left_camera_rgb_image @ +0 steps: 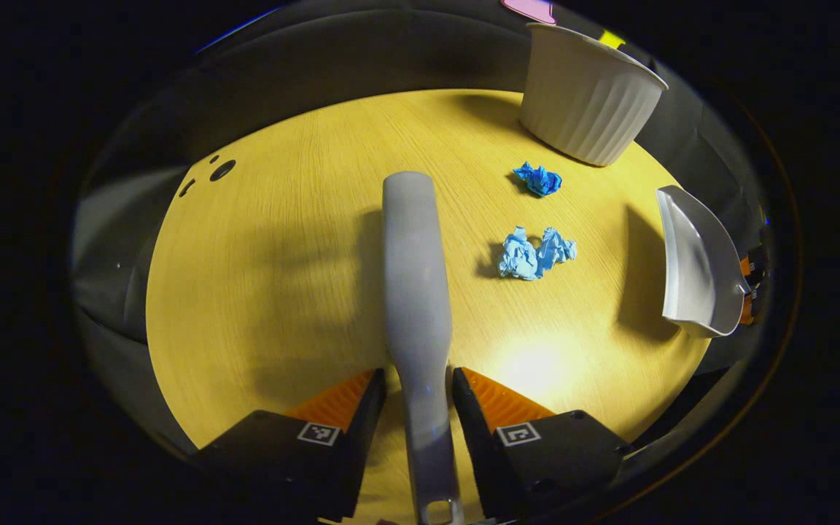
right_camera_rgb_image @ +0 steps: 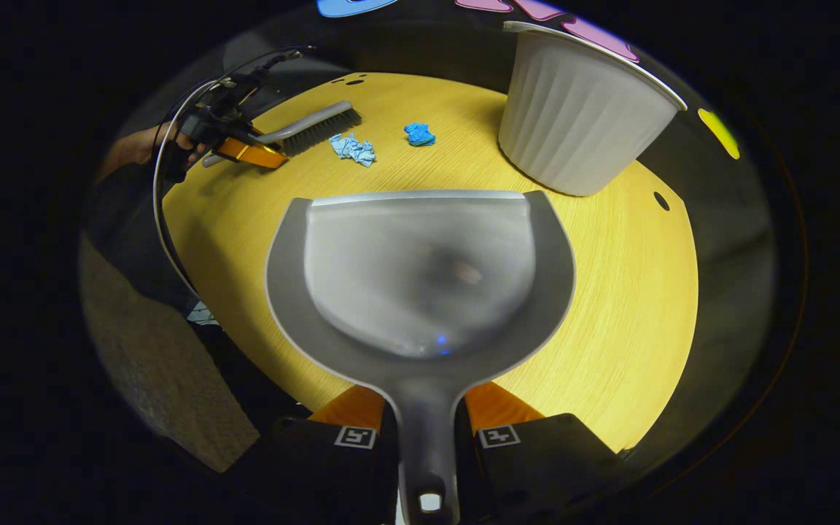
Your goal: Pick up the small broom and dustpan from the desktop, sweep the trash into the dustpan with the broom, and then empty the trash into the garbage bin.
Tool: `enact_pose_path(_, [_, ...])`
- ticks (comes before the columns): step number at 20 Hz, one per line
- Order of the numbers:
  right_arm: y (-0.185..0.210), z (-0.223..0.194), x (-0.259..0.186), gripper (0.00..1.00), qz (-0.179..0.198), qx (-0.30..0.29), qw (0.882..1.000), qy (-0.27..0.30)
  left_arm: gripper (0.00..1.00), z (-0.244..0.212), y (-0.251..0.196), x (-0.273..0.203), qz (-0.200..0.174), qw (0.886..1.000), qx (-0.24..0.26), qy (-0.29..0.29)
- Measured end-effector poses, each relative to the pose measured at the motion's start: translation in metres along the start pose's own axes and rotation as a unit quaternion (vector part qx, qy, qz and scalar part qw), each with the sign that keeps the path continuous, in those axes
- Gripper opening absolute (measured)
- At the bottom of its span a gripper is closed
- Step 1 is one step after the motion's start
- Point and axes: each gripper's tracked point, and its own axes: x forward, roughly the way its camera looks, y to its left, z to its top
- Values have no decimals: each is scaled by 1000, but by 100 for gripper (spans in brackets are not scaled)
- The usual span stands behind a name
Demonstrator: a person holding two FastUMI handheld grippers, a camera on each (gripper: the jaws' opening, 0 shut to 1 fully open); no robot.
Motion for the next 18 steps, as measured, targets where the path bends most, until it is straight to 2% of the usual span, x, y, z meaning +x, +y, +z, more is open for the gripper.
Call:
enact_pose_path(3, [0, 2, 1, 36, 0, -8, 1000, 3, 52, 4, -3, 2, -2, 1000, 16, 0])
enact_pose_path(6, [1, 3, -3, 36, 8, -17, 1000, 6, 32, 5, -4, 3, -2, 1000, 20, 6])
enact_pose_path(7, [1, 5, -2, 36, 10, -21, 1000, 11, 34, 7, -2, 2, 1, 1000, 28, 8])
enact_pose_path(8, [1, 6, -2, 36, 12, -25, 999, 18, 26, 11, -3, 1, 5, 1000, 30, 5])
enact_pose_path(11, [-5, 18, -2, 36, 6, -55, 998, 31, 31, 33, -11, -7, 2, 999, 20, -26])
enact_pose_path(12, [-7, 22, 1, 36, 5, -64, 997, 37, 28, 41, -12, -10, 5, 999, 18, -35])
enact_pose_path(15, [-11, 28, 10, 36, 11, -72, 995, 66, 28, 66, -14, -12, 16, 998, 21, -59])
enact_pose_path(18, [-17, 34, 21, 36, 17, -78, 992, 93, 28, 75, -15, -9, 20, 998, 40, -52])
